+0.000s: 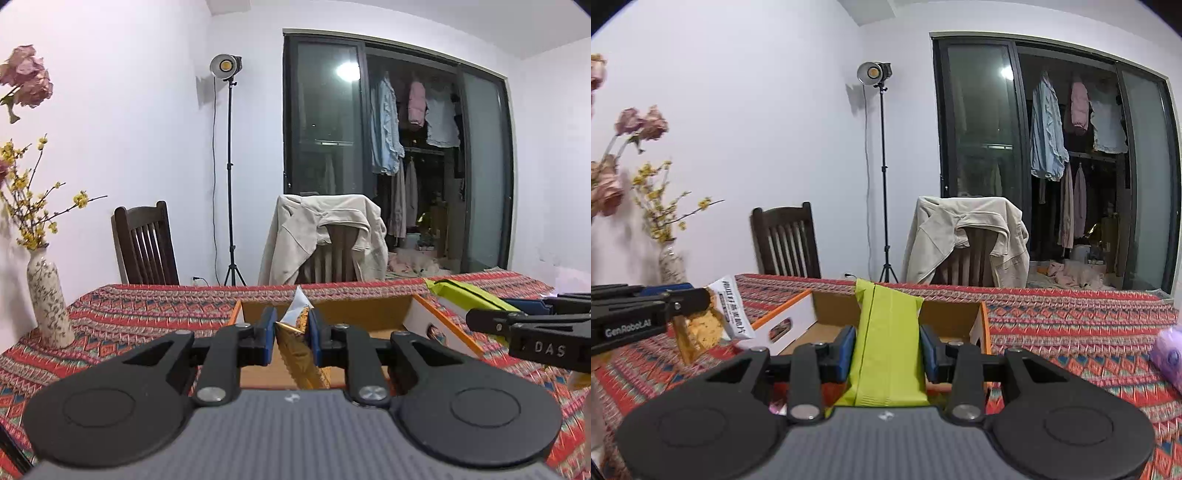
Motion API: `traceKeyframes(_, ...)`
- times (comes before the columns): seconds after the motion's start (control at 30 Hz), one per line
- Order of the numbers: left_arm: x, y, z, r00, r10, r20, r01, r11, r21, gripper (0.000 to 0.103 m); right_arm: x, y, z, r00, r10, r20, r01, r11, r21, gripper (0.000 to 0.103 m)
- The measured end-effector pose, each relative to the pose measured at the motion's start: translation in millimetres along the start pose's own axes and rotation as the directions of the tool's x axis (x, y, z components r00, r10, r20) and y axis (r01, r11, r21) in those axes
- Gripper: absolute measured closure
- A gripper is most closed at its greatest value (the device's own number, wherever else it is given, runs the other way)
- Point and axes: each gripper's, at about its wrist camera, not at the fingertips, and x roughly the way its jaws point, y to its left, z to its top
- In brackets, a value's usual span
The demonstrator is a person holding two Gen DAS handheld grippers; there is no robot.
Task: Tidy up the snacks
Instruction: 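Carry both packets into the cardboard box and open both grippers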
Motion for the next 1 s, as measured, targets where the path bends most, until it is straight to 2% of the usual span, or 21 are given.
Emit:
traceKeyframes(0.2,47,-1,19,1.000,0.022,-0.013,-0.023,1.000,-0.021,0.083,56,-10,19,0.999,-0.020,-0.042,0.022,0.999,0.035,0.067)
traceKeyframes(0.47,102,5,21,0.997,0.050,-0.052,-0.053,0.996,-0.065,0.083,113,-23,17,0.993,-0.046,-0.105,0.057,0.994,0.098,0.067)
traceKeyframes(0.67,125,10,4,0.994,0.079,-0.081,-0.086,0.993,-0.083,0.084,124,-28,2,0.991,-0.055,-0.122,0.066,0.994,0.086,0.067)
traceKeyframes(0.87,140,16,-9,0.988,0.070,-0.138,-0.081,0.993,-0.080,0.083,138,-28,-4,0.983,-0.044,-0.176,0.056,0.996,0.064,0.065)
traceKeyframes(0.93,138,19,-11,0.988,0.058,-0.142,-0.071,0.994,-0.089,0.080,138,-28,-6,0.982,-0.035,-0.184,0.049,0.996,0.068,0.063)
traceKeyframes(0.97,138,18,-13,0.988,0.059,-0.140,-0.072,0.994,-0.087,0.077,137,-28,-7,0.982,-0.028,-0.186,0.041,0.997,0.071,0.051)
traceKeyframes(1.0,137,19,-13,0.989,0.058,-0.138,-0.071,0.994,-0.087,0.061,136,-28,-6,0.983,-0.024,-0.183,0.038,0.997,0.073,0.032)
